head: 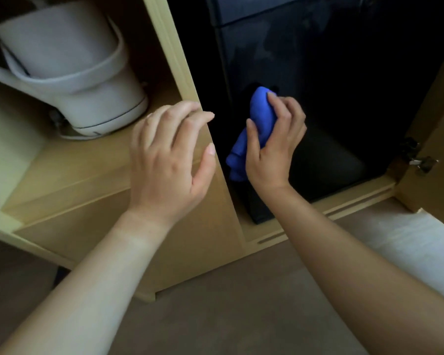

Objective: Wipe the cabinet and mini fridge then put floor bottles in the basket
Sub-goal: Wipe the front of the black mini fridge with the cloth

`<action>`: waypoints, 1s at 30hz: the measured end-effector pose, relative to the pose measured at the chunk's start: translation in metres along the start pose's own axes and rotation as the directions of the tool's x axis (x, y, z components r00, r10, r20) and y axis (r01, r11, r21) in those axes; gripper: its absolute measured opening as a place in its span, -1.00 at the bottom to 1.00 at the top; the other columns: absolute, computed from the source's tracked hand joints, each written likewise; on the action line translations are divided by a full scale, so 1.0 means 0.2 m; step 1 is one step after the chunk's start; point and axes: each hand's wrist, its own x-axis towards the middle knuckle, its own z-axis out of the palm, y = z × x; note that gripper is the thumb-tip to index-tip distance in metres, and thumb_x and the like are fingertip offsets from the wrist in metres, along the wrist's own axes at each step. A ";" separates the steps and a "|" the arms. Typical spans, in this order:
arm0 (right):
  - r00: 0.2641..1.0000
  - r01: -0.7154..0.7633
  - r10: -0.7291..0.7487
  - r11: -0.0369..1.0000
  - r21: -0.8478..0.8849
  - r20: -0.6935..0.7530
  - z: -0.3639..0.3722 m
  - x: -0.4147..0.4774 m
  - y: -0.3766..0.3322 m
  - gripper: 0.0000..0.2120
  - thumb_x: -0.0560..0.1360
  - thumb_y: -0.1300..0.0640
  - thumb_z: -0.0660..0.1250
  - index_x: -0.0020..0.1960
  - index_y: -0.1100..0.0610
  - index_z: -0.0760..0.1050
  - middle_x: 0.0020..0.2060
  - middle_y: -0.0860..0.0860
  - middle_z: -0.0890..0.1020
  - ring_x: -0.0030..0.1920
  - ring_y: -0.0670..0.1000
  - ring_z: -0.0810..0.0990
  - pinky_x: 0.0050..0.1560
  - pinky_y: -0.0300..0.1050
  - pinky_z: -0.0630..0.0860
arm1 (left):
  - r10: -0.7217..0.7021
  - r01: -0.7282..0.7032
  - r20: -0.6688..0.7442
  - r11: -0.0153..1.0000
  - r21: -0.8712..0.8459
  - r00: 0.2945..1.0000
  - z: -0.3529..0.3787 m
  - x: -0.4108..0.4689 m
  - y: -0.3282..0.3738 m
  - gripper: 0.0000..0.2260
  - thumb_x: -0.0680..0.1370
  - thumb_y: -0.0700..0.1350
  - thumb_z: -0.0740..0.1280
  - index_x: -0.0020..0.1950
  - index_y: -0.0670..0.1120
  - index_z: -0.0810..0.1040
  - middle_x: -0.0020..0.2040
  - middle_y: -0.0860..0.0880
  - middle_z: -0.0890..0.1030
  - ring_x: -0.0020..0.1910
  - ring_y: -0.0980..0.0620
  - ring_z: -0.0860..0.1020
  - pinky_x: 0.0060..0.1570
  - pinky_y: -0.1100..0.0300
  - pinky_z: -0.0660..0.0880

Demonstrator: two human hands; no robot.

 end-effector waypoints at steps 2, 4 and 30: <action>0.998 0.054 -0.052 0.997 -0.062 0.025 0.01 -0.08 0.09 -0.61 0.53 0.09 0.28 0.32 0.12 0.28 0.26 0.10 0.31 0.23 0.11 0.33 0.28 -0.02 0.31 | -0.032 0.032 -0.004 0.999 -0.011 0.999 0.01 -0.04 -0.02 -0.67 0.54 -0.08 0.24 0.26 -0.18 0.50 0.24 -0.16 0.51 0.19 -0.16 0.47 0.17 -0.02 0.35; 0.995 0.059 -0.050 0.993 -0.101 0.084 -0.01 -0.19 0.20 -0.60 0.53 0.08 0.27 0.32 0.08 0.24 0.27 0.05 0.26 0.24 0.11 0.30 0.27 0.03 0.32 | -0.081 0.081 0.017 0.997 -0.007 0.997 0.04 -0.09 -0.03 -0.63 0.54 -0.07 0.24 0.29 -0.20 0.47 0.25 -0.18 0.49 0.20 -0.16 0.46 0.16 -0.03 0.35; 0.991 -0.001 -0.007 0.998 -0.057 -0.132 0.10 -0.28 0.19 -0.63 0.53 0.10 0.28 0.28 0.12 0.26 0.21 0.21 0.35 0.19 0.12 0.32 0.25 -0.25 0.20 | -0.030 0.072 -0.143 0.952 0.298 0.989 0.24 -0.22 -0.09 -0.60 0.60 0.08 0.09 0.26 -0.13 0.51 0.18 -0.08 0.59 0.10 -0.05 0.52 0.04 0.06 0.35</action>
